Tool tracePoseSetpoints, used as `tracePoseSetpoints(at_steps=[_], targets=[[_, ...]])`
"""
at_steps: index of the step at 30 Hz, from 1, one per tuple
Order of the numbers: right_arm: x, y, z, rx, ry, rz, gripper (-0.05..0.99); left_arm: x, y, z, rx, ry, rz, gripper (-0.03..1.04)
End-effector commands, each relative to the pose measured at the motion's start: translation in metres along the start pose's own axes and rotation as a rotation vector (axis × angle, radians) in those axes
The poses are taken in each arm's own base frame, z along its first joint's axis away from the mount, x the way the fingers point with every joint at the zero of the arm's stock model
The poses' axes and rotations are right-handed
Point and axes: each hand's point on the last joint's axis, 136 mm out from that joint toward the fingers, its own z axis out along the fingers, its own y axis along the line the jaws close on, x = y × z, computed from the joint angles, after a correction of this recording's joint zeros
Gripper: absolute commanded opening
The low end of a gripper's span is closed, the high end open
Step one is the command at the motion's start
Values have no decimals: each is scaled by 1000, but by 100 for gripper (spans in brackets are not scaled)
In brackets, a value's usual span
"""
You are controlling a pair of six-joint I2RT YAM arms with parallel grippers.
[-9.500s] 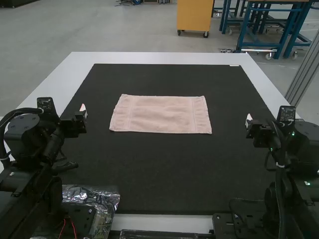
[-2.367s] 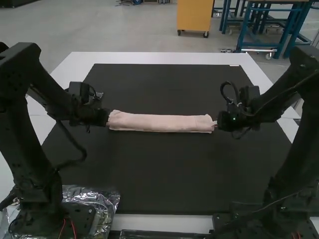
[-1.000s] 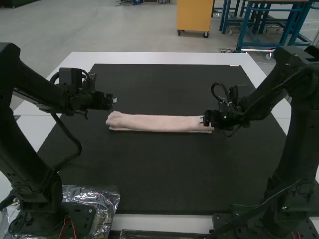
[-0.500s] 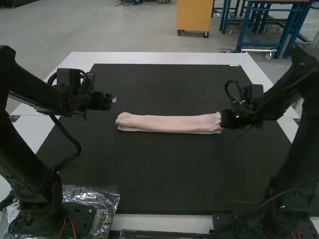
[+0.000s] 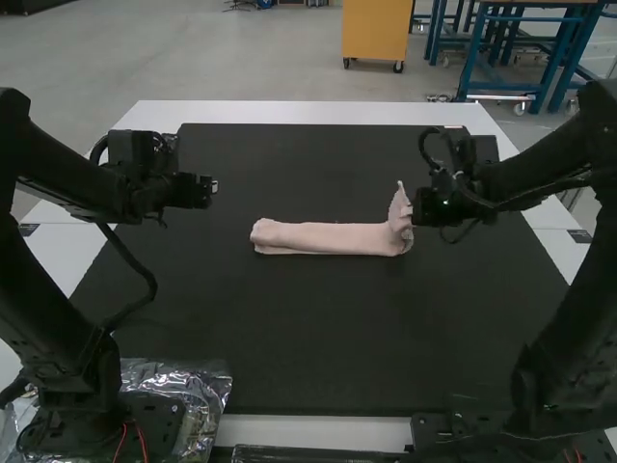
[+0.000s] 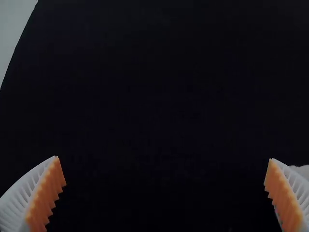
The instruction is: Fold the towel.
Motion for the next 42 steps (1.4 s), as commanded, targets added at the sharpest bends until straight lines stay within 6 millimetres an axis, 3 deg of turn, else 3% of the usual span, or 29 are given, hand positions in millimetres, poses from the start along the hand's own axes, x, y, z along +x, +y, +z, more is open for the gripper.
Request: tracePoseSetpoints(at_steps=[1, 10, 20, 31, 40, 41, 42], targets=[[-14, 37, 8, -55, -24, -14, -2, -8, 6, -5, -35, -27, 28, 97], [-1, 113, 43, -188, 16, -76, -2, -5, 7, -8, -44, -28, 35, 97], [8, 164, 80, -269, 54, -137, -2, 0, 7, -10, -49, -36, 35, 97], [13, 212, 112, -340, 70, -190, -2, 3, 7, -12, -56, -56, 36, 97], [2, 231, 133, -369, 55, -210, -2, 1, 8, -12, -56, -63, 36, 97], [3, 233, 134, -373, 57, -210, -1, 2, 7, -12, -56, -62, 35, 97], [4, 234, 134, -378, 66, -196, 13, 3, 8, -12, -57, -59, 35, 97]])
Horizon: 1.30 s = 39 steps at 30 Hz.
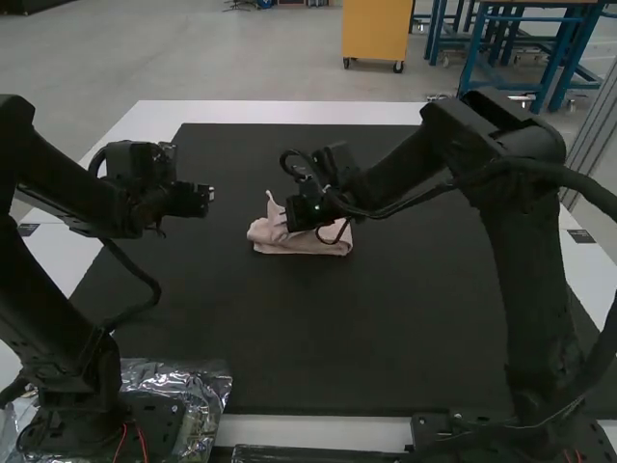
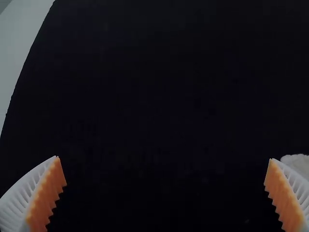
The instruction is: Fold the towel.
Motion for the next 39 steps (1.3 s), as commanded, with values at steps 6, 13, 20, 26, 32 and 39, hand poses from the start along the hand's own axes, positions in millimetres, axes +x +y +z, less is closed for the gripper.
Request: tracePoseSetpoints(at_steps=[6, 13, 20, 26, 32, 39], targets=[[-33, 26, -22, -50, -43, -16, 73, -10, 2, -7, -12, -35, 10, 97], [-86, 20, -83, -53, -271, -45, 14, -20, 6, -10, -33, -62, 12, 97], [-68, 13, -77, -85, -299, -35, -3, -18, 15, -11, -89, -58, 12, 97], [-50, 2, -56, -90, -290, -26, -3, -31, 32, -19, -215, -112, 25, 97], [-33, -8, -38, -97, -275, -13, -3, -47, 35, -29, -280, -172, 66, 97], [-5, -23, -17, -92, -241, 7, -3, -58, 35, -34, -289, -199, 83, 97]])
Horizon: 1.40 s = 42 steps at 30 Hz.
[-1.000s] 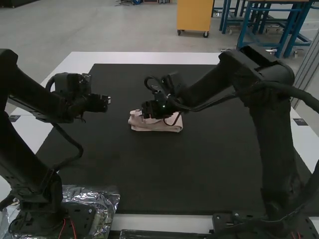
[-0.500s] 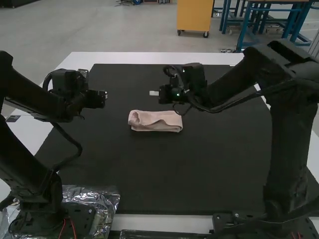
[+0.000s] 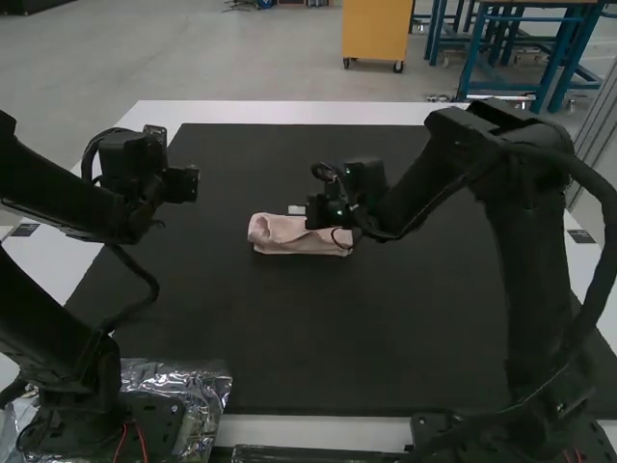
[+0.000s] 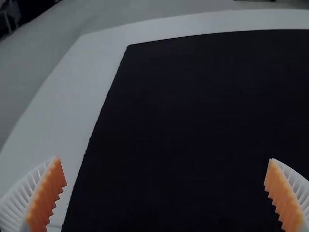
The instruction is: Fold the towel.
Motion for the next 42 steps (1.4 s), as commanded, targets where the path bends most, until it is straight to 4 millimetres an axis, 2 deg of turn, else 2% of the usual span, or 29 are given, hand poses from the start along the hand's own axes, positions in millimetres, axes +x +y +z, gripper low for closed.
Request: tracePoseSetpoints(at_steps=[1, 6, 10, 12, 16, 17, 19, 22, 26, 27, 31, 33, 35, 39, 42], targets=[[9, 2, 7, -26, 7, 11, -3, -19, 7, -4, -31, -48, 13, 97], [36, -9, 16, -17, 42, 36, -3, -29, 9, -5, -33, -60, 16, 97], [62, -8, 26, -28, 77, 48, -3, -41, 11, -6, -35, -78, 17, 97], [67, -9, 28, -29, 82, 49, -3, -49, 12, -7, -37, -91, 14, 97], [55, -10, 28, -31, 56, 72, -2, -61, 15, -11, -41, -113, 9, 97], [44, -7, 25, -33, 36, 78, -2, -64, 16, -11, -42, -118, 10, 97], [4, 3, 14, -48, -29, 56, -2, -71, 17, -13, -46, -128, 9, 97], [-57, 5, -14, -32, -123, 31, -2, -86, 20, -17, -50, -156, 13, 97], [-136, 16, -63, -7, -239, -6, -2, -112, 25, -27, -57, -203, 29, 97], [-153, 20, -77, -2, -265, -15, 3, -119, 25, -31, -55, -219, 34, 97], [-206, 34, -136, 64, -367, -47, 50, -149, 30, -54, -65, -298, 52, 97], [-221, 45, -164, 93, -404, -77, 74, -165, 31, -69, -63, -352, 58, 97], [-236, 58, -196, 130, -460, -118, 91, -182, 29, -86, -48, -411, 59, 97], [-254, 93, -260, 157, -571, -167, 91, -205, 35, -120, -52, -498, 61, 97], [-257, 114, -312, 195, -659, -191, 91, -213, 43, -141, -61, -534, 51, 97]])
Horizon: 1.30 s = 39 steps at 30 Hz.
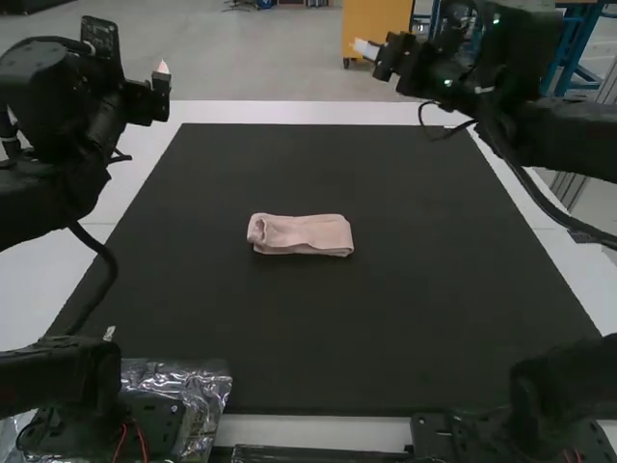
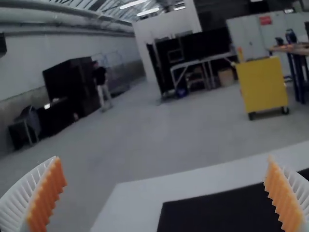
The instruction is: Fold the towel.
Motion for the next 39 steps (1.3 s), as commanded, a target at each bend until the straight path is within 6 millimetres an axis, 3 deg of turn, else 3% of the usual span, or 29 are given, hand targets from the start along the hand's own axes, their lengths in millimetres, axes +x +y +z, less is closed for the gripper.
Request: tracePoseSetpoints(at_steps=[1, 6, 14, 20, 24, 26, 28, 32, 35, 39], targets=[[-48, 6, -50, 68, -153, -68, 91, -40, 13, -18, -13, -99, 0, 97], [-87, 26, -132, 119, -319, -140, 91, -71, 24, -57, -14, -206, -22, 97], [-100, 73, -233, 156, -480, -202, 91, -101, 52, -126, -79, -389, -71, 97], [-102, 106, -289, 175, -602, -252, 91, -115, 75, -189, -133, -526, -144, 97], [-108, 118, -306, 210, -660, -313, 91, -117, 81, -194, -147, -521, -188, 97], [-105, 109, -303, 266, -650, -368, 91, -110, 84, -191, -179, -494, -171, 97], [-99, 83, -298, 383, -644, -461, 91, -96, 79, -183, -181, -470, -155, 97], [-73, 24, -286, 491, -733, -420, 91, -45, 50, -160, -127, -437, -153, 97], [-29, -14, -264, 543, -624, -471, 91, 2, 28, -148, -91, -389, -135, 97], [26, -59, -250, 653, -471, -552, 91, 58, 20, -137, -120, -252, -110, 97]])
